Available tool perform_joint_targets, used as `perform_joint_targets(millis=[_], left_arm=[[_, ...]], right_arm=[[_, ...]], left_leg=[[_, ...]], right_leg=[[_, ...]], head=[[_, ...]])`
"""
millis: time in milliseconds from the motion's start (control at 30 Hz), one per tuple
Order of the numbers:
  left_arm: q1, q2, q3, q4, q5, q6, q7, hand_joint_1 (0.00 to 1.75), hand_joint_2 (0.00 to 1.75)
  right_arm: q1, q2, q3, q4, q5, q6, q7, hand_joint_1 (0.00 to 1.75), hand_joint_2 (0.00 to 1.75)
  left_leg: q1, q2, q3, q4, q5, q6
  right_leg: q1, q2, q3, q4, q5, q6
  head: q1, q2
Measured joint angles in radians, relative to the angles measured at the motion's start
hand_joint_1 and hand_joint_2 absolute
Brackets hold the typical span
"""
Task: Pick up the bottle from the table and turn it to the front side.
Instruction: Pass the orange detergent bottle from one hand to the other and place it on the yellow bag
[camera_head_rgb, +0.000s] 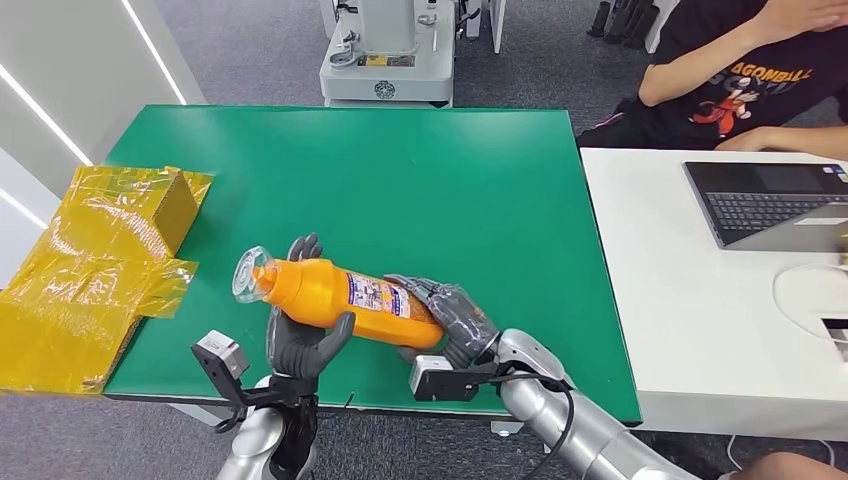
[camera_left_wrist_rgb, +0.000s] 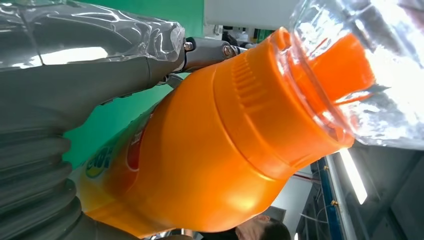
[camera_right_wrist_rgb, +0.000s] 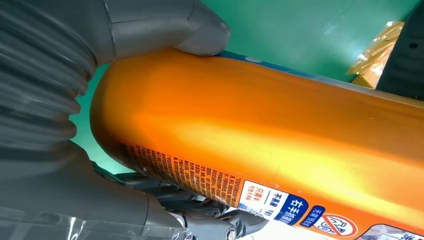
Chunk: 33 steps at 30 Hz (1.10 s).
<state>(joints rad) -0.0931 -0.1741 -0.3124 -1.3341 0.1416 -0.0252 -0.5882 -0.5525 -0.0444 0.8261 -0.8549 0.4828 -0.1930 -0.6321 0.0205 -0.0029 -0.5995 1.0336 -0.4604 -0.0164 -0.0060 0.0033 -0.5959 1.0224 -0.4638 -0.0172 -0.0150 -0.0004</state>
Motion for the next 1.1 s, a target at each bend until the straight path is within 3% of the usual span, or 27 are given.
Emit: perform_joint_targets(millis=[467,500,600,633,1100], left_arm=[[-0.059,0.018,0.003,0.002,-0.017,0.004,-0.023,0.0,1.75],[-0.063,0.018,0.003,0.004,-0.018,0.003,-0.023,0.35,1.75],[-0.074,0.019,0.002,0.012,-0.021,0.001,-0.023,1.66,1.75],[-0.079,0.019,0.002,0.017,-0.023,-0.002,-0.022,1.75,1.75],[-0.126,0.024,-0.008,0.053,-0.038,-0.075,-0.002,1.75,1.75]], right_arm=[[-0.039,-0.006,0.011,0.032,0.017,0.118,0.0,1.75,1.75],[-0.043,-0.006,0.011,0.036,0.017,0.119,0.0,1.75,1.75],[-0.052,-0.003,0.011,0.047,0.015,0.108,-0.003,1.75,1.75],[-0.053,-0.001,0.01,0.051,0.012,0.098,-0.005,1.75,1.75],[0.012,0.005,-0.037,0.034,-0.024,-0.071,-0.037,1.75,1.75]], left_leg=[[0.0,0.0,0.0,0.0,0.0,0.0],[0.0,0.0,0.0,0.0,0.0,0.0],[0.0,0.0,0.0,0.0,0.0,0.0],[0.0,0.0,0.0,0.0,0.0,0.0],[0.0,0.0,-0.001,0.0,0.0,0.0]], right_leg=[[0.0,0.0,0.0,0.0,0.0,0.0],[0.0,0.0,0.0,0.0,0.0,0.0],[0.0,0.0,0.0,0.0,0.0,0.0],[0.0,0.0,0.0,0.0,0.0,0.0],[0.0,0.0,0.0,0.0,0.0,0.0]], head=[[0.0,0.0],[0.0,0.0],[0.0,0.0],[0.0,0.0],[0.0,0.0]])
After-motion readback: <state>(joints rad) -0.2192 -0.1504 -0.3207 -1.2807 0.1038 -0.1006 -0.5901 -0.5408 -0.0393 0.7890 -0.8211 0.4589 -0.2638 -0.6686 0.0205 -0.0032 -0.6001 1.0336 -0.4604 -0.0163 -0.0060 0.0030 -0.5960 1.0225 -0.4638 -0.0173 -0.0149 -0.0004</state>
